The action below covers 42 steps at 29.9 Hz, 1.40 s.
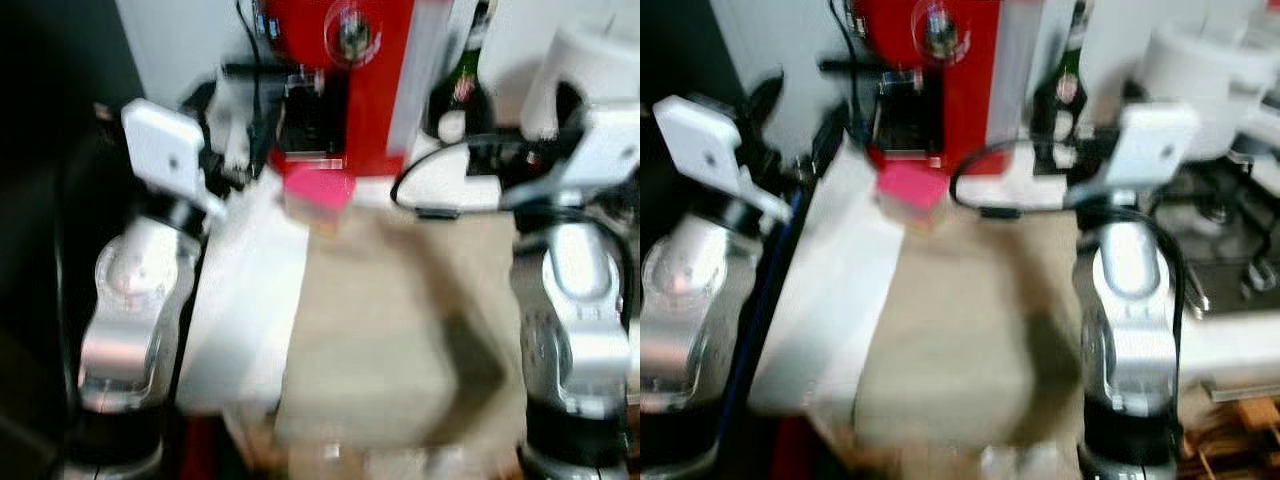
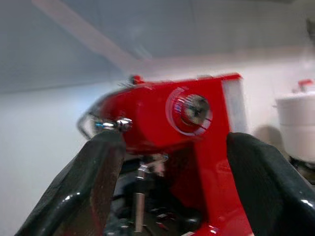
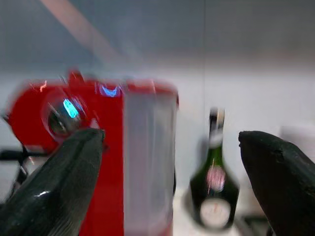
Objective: Restocking fridge
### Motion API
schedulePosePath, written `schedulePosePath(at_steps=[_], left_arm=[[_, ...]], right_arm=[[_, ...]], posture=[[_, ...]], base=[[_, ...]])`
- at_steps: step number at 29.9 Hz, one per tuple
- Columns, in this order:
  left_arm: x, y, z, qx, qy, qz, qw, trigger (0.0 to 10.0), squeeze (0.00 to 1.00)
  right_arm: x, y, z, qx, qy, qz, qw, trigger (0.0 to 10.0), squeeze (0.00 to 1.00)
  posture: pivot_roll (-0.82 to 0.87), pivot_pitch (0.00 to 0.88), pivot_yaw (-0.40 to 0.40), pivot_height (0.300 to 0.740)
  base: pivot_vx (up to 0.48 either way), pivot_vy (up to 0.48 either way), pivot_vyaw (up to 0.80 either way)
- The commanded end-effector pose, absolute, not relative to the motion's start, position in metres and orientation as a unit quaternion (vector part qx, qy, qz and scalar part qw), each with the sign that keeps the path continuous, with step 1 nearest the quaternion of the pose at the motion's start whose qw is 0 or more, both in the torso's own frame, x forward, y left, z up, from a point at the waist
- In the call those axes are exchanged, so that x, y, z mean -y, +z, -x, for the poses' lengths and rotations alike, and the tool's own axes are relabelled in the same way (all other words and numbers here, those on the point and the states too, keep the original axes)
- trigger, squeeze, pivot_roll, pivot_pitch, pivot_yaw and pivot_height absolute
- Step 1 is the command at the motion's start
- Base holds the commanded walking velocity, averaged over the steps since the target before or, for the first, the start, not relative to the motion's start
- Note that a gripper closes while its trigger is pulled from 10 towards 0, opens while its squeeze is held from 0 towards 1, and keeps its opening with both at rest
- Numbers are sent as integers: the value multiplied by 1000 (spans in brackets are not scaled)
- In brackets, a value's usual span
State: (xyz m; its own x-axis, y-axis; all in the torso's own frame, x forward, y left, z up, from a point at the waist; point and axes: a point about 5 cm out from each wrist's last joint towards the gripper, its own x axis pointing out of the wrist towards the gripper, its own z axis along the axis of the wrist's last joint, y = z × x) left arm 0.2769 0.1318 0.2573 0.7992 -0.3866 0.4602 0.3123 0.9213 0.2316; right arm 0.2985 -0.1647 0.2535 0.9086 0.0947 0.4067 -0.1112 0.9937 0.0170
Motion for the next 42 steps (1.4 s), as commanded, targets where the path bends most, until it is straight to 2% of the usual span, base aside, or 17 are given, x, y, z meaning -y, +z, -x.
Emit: schedulePosePath(at_steps=[1, 10, 18, 26, 28, 29, 30, 32, 34, 36, 42], left_arm=[[-130, 261, -274, 263, -191, -76, 943, 10000, 0], [-138, 257, -263, 240, -198, -84, 947, 10000, 0], [-142, 257, -254, 228, -200, -96, 948, 10000, 0], [-142, 253, -248, 206, -208, -104, 950, 10000, 0], [-147, 244, -247, 184, -198, -98, 958, 10000, 0], [-157, 231, -244, 145, -177, -74, 971, 10000, 0], [-161, 225, -243, 129, -170, -63, 975, 10000, 0], [-167, 215, -239, 102, -157, -45, 981, 10000, 0], [-162, 204, -239, 79, -176, -37, 981, 10000, 0], [-146, 197, -249, 64, -212, -32, 975, 10000, 0], [-129, 199, -266, 81, -258, -42, 962, 10000, 0]], right_arm=[[165, 240, -306, 160, 75, -22, 984, 10000, 0], [140, 208, -326, 60, 195, -10, 979, 10000, 0], [138, 204, -328, 43, 239, 1, 970, 10000, 0], [141, 206, -333, 53, 235, 11, 970, 10000, 0], [152, 210, -330, 79, 162, 5, 984, 10000, 0], [166, 213, -317, 113, 77, 14, 991, 10000, 0], [170, 213, -310, 126, 53, 24, 990, 10000, 0], [169, 211, -291, 150, 36, 40, 987, 10000, 0], [166, 200, -264, 159, 12, 52, 986, 10000, 0], [166, 185, -245, 146, -17, 64, 987, 10000, 0], [171, 181, -239, 156, -63, 67, 983, 10000, 0]], posture=[[26, 0, 34, 740], [86, 0, 21, 740], [121, 0, 17, 740], [127, 0, 15, 740], [133, 0, -2, 740], [133, 0, -10, 740], [133, 0, -10, 740], [119, 0, -12, 740], [105, 0, -13, 740], [67, 0, -1, 740], [-7, 0, 44, 740]], base=[[0, 0, 0], [0, 0, 0], [0, 0, 0], [0, 0, 0], [0, 0, 0], [0, 0, 0], [0, 0, 0], [0, 0, 0], [0, 0, 0], [0, 0, 0], [0, 0, 0]])
